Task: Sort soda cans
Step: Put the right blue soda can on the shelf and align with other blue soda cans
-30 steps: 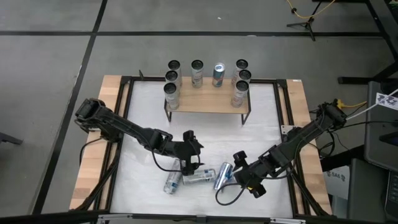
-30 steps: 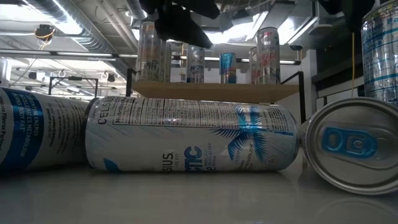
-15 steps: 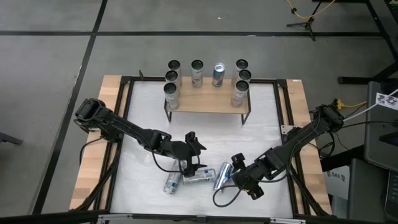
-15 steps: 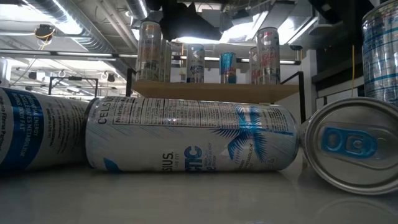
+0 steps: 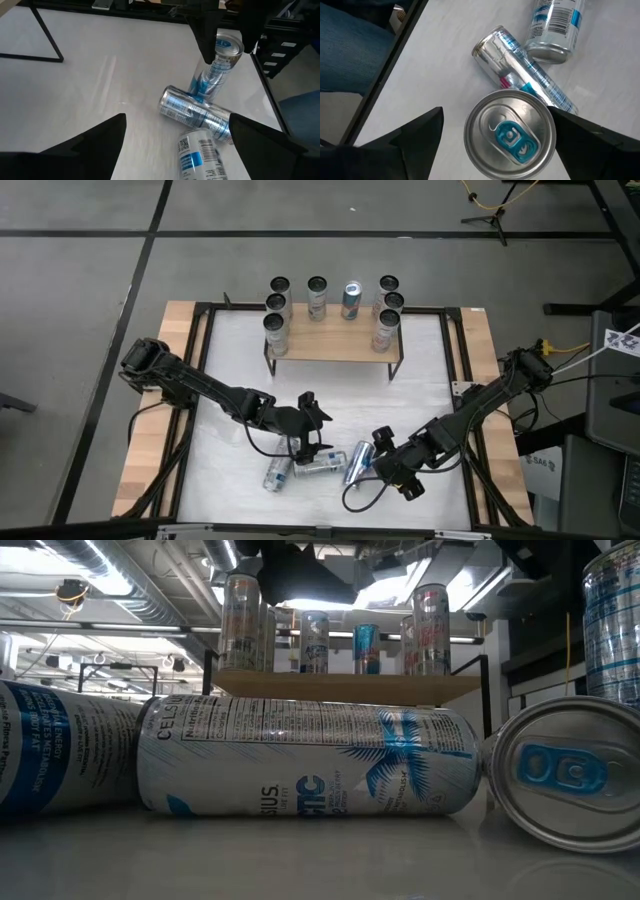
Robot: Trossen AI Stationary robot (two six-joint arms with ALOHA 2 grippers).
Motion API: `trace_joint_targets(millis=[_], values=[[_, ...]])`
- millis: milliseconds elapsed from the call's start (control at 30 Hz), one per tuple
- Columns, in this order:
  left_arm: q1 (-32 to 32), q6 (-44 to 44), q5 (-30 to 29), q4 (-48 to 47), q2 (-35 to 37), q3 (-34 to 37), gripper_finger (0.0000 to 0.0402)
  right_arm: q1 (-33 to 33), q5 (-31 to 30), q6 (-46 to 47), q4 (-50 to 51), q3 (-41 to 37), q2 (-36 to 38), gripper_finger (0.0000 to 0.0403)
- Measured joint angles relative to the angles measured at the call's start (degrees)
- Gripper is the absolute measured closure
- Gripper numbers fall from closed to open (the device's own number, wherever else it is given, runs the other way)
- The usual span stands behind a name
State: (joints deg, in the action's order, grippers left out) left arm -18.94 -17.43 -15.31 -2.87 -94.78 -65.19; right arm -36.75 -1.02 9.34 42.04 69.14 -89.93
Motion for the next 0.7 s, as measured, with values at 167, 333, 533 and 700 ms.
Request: trace_joint_targets(millis=[167, 333, 533, 700], values=[[0.00, 0.01, 0.01, 0.00, 0.00, 0.00, 0.0056, 0.00, -0.50, -0.71, 0.05, 0.00, 0.00, 0.0064], [0.00, 0.01, 0.02, -0.02, 0.00, 0.00, 0.0056, 0.00, -0.99, -0.79, 0.09, 0.00, 0.00, 0.0104], [0.00, 0.02, 0.00, -0.02, 0.00, 0.00, 0.0056, 0.00, -0.94, -0.69, 0.06, 0.00, 0.00, 0.0160], [0.00, 0.02, 0.00, -0.05, 0.00, 0.00, 0.0056, 0.00, -0.96, -0.62, 0.04, 0.02, 0.00, 0.0170]])
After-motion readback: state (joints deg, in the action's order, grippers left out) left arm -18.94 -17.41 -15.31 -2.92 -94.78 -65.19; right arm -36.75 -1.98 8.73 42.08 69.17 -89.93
